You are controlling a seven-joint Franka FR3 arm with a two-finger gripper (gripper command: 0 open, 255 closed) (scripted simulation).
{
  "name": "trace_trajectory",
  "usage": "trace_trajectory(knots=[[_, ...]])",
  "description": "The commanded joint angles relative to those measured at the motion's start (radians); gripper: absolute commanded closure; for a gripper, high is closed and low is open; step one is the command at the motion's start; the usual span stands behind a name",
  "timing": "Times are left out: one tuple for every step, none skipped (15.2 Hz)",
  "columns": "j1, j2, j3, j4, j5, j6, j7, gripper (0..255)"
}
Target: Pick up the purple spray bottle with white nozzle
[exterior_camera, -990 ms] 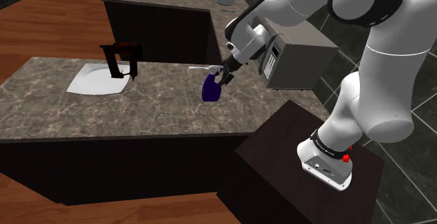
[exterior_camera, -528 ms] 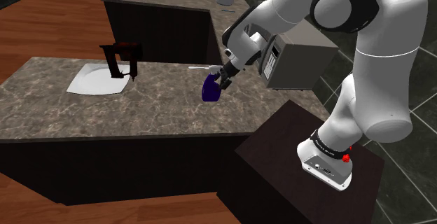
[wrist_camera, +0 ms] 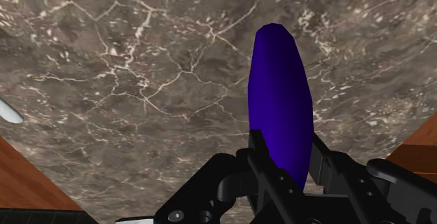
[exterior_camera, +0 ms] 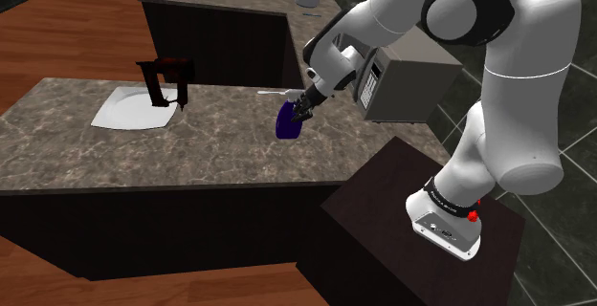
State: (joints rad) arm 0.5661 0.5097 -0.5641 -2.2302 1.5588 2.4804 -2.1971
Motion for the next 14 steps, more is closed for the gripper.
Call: trace_trajectory(knots=[[0.0,0.0,0.0,0.0,0.0,0.0,0.0,255],[0.0,0.0,0.0,0.0,0.0,0.0,0.0,255],[-0.001,0.001,-0.001,0.001,-0.002,-0.002,0.001,255],[0.003,-0.013,-0.007,-0.004,-0.017,0.0,0.013,255],[0.008,-0.027,-0.012,-0.01,-0.033,0.003,0.026,255],[0.013,-0.041,-0.018,-0.015,-0.048,0.005,0.039,255],[0.018,-0.055,-0.024,-0.02,-0.064,0.007,0.052,255],[0.023,-0.069,-0.03,-0.025,-0.08,0.009,0.065,255],[0.028,-0.083,-0.035,-0.029,-0.097,0.011,0.079,255],[0.034,-0.097,-0.041,-0.034,-0.113,0.013,0.093,255],[0.039,-0.111,-0.047,-0.038,-0.13,0.015,0.107,255],[0.044,-0.125,-0.053,-0.043,-0.147,0.017,0.122,255],[0.049,-0.139,-0.059,-0.047,-0.165,0.019,0.136,255],[0.055,-0.153,-0.065,-0.051,-0.183,0.021,0.151,255]])
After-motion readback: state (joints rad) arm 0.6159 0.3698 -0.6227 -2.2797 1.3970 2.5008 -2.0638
